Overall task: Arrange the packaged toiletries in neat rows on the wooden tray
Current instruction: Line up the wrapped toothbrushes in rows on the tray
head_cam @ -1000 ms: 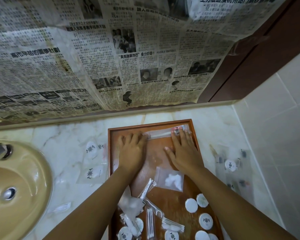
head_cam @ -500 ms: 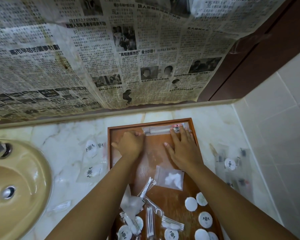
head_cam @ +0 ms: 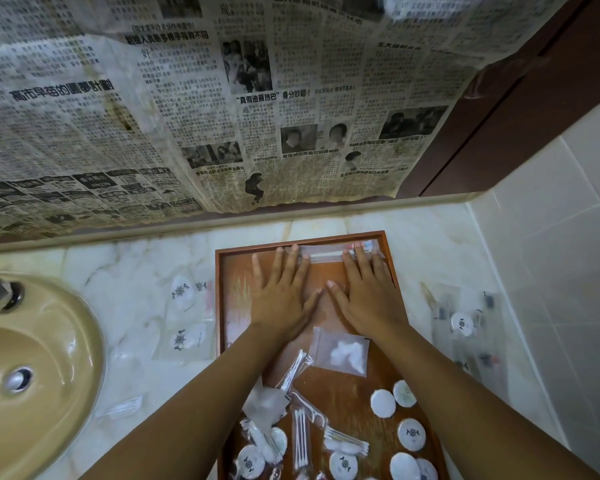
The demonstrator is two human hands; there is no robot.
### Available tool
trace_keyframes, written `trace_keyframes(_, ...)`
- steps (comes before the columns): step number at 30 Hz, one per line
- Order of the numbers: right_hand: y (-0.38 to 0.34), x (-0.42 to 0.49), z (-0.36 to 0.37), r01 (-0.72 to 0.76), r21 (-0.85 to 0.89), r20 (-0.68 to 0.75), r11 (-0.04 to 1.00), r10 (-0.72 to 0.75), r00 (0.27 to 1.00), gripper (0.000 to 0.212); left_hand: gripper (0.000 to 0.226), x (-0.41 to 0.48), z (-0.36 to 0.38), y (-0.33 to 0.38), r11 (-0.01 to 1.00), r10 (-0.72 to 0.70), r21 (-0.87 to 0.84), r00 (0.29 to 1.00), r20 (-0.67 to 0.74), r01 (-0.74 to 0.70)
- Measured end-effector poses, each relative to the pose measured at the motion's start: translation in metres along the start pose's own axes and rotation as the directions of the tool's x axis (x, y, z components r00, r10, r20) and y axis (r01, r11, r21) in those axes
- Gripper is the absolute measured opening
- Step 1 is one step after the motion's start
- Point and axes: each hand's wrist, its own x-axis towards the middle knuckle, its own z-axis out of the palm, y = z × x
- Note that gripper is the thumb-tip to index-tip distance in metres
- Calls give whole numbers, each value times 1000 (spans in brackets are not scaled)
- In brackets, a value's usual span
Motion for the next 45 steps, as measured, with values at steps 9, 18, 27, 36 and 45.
trace_keyframes(9, 9, 4, 12, 97, 15, -54, 995, -96, 994, 81, 69, -4, 1, 10, 991, -111, -72, 994, -14, 110)
trace_keyframes(18, 8, 4, 11, 111, 42, -42, 993, -109, 993, 83, 59, 6, -4, 0, 995, -20, -104, 986, -165, 3)
trace_keyframes(27, 12, 6, 11, 70, 63, -66, 996, -65, 996, 78, 25, 16, 2, -10, 982, -84, -188, 914, -397, 9)
trace_keyframes(36, 4, 2, 3, -105, 211, -75, 972, 124, 989, 78, 17, 29, 2, -17, 951, -228, -283, 904, -361, 127)
trace_keyframes(45, 3, 3, 2, -4, 112, -72, 994, 12, 997, 85, 18, 27, 8, -16, 957, -216, -268, 891, -398, 113)
